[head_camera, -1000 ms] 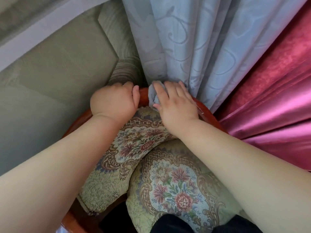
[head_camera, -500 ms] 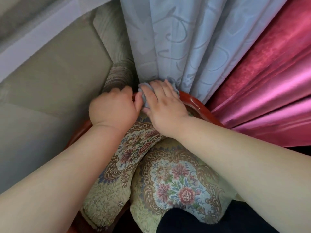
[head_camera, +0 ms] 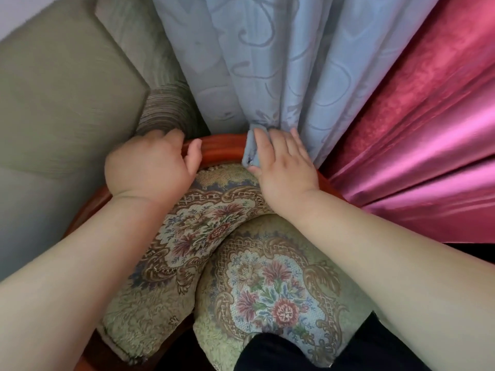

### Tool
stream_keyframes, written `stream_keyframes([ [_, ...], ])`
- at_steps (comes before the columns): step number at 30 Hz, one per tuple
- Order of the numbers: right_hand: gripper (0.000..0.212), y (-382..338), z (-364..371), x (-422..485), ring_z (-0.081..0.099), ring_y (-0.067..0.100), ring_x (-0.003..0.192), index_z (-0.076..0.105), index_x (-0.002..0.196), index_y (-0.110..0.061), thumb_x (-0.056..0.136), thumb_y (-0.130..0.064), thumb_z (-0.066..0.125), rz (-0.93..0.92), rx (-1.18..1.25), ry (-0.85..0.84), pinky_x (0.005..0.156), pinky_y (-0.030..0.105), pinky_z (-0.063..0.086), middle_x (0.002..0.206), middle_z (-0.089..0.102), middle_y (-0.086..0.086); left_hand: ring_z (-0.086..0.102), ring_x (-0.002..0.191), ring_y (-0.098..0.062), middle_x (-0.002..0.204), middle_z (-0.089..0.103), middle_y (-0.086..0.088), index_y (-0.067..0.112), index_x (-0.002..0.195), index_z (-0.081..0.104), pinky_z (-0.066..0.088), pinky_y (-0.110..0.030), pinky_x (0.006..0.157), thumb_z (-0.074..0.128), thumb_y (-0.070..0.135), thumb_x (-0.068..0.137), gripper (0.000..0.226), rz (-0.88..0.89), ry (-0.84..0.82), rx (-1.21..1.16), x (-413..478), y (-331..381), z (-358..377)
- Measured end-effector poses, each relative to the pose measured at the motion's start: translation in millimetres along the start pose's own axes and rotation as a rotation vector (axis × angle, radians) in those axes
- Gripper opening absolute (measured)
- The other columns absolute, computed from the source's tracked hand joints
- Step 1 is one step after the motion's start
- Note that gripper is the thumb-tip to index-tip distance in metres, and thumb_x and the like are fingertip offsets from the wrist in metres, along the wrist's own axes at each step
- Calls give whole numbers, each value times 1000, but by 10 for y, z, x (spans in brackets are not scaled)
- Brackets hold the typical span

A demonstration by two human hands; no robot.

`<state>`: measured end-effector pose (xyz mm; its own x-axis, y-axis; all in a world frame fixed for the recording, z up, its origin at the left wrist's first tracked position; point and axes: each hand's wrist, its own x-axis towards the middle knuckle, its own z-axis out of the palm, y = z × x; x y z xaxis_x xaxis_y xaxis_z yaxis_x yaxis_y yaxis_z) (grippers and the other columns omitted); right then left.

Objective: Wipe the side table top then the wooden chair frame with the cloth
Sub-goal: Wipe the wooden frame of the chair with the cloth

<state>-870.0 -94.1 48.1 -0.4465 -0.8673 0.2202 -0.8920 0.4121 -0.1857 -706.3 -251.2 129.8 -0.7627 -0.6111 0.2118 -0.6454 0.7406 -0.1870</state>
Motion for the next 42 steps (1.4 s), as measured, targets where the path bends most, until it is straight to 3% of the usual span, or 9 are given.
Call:
stream_keyframes([
  [6,84,-334,-44,144,33,41,145,21,161,-5,98,-51,51,28,-77,-76,128,53,6,152,39,24,56,69,-39,88,63,-14,15,109,69,25,-40,57,33,38,113,43,149,56,69,-14,109,51],
  [11,75,-343,-9,107,38,40,141,21,160,-9,98,-34,53,-31,-102,5,129,50,8,149,43,20,52,63,-37,81,62,-15,14,93,61,25,-37,54,33,39,110,41,99,10,52,7,180,8],
  [14,77,-70,82,-52,40,40,140,16,161,-9,97,-28,54,55,-109,-12,129,50,8,147,44,20,39,52,-27,66,52,-6,16,83,54,24,-30,51,33,46,108,45,80,-37,21,134,262,-37],
  [19,77,266,67,-381,24,44,150,-13,159,-7,100,-24,33,165,-189,-224,128,51,-6,157,28,26,45,58,-26,64,45,2,23,76,53,34,-32,53,26,54,108,52,284,-228,5,560,673,-15],
  [24,91,-46,91,-132,15,46,154,2,160,0,97,-52,43,204,-178,-162,128,54,-3,163,21,30,32,47,-22,57,32,6,24,73,50,26,-29,51,31,50,107,46,298,-142,38,553,710,28],
  [28,84,64,192,-187,23,45,152,4,160,-5,101,-46,45,119,-194,-80,129,52,6,161,28,28,25,42,-20,54,31,4,18,72,57,25,-25,50,38,46,106,48,291,-91,50,528,720,54],
  [32,83,452,284,-574,35,48,146,7,160,-3,101,-36,56,186,-196,-123,127,54,15,151,41,31,34,47,-25,67,56,-9,12,76,62,22,-26,51,40,44,107,49,317,-45,43,500,716,95],
  [38,104,294,197,-452,35,46,144,19,160,-2,86,-59,65,354,-80,-199,127,54,15,151,40,31,53,49,-35,72,61,-18,8,84,61,28,-32,51,34,47,109,54,433,-27,35,477,676,173],
  [42,90,129,129,-191,41,41,138,17,163,-10,94,-54,56,236,-51,-131,123,49,21,152,40,24,58,54,-37,78,63,-19,7,96,62,30,-33,52,32,56,105,58,506,-39,49,457,654,176],
])
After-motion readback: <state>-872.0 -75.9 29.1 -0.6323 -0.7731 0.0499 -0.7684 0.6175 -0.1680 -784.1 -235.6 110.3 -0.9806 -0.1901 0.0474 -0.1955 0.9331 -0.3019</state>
